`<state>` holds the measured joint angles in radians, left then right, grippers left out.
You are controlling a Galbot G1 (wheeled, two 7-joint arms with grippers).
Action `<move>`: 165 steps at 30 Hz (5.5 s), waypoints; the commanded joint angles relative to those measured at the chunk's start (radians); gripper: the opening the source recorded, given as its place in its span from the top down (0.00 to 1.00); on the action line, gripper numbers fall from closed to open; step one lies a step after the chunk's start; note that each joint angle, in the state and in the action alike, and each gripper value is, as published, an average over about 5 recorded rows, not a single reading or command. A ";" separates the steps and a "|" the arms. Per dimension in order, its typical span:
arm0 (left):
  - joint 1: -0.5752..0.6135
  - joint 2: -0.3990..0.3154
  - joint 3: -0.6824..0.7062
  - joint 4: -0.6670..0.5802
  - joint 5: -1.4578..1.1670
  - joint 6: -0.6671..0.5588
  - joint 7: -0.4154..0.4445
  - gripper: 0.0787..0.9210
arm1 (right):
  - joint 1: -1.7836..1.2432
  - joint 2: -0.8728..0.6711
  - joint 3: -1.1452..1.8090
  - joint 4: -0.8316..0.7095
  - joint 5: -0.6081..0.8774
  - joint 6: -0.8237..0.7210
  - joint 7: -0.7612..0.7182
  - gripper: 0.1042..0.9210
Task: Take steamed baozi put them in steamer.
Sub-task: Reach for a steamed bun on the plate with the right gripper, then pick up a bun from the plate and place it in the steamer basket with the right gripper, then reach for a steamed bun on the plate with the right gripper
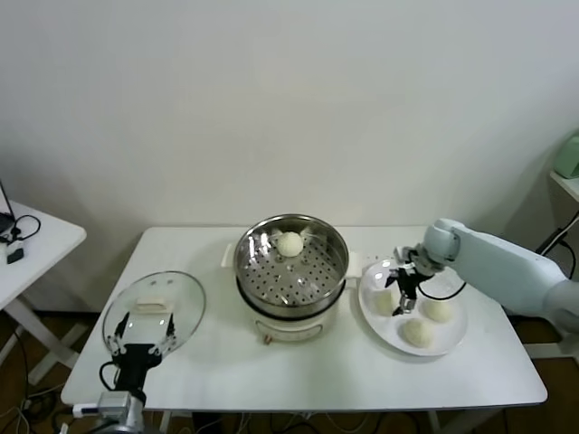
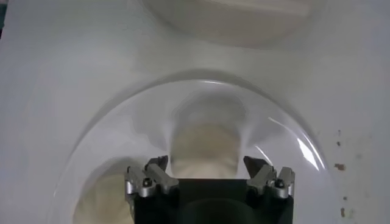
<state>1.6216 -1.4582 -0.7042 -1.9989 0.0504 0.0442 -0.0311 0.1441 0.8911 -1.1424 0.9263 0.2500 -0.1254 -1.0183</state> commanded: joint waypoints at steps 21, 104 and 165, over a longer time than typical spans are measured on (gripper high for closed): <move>0.002 0.004 -0.001 -0.004 -0.002 0.002 -0.003 0.12 | 0.297 -0.058 -0.159 0.041 0.247 -0.022 -0.001 0.30; 0.003 -0.013 0.012 0.016 0.001 -0.014 -0.011 0.12 | 0.366 0.531 -0.349 -0.027 0.514 -0.091 0.064 0.25; 0.034 -0.012 0.013 0.019 0.031 -0.005 -0.011 0.12 | 0.000 -0.321 -0.021 0.337 -0.121 0.063 -0.038 0.12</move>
<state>1.6550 -1.4692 -0.6901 -1.9858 0.0732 0.0392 -0.0417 0.3159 0.5477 -1.2763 1.3420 0.2195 -0.0715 -1.0625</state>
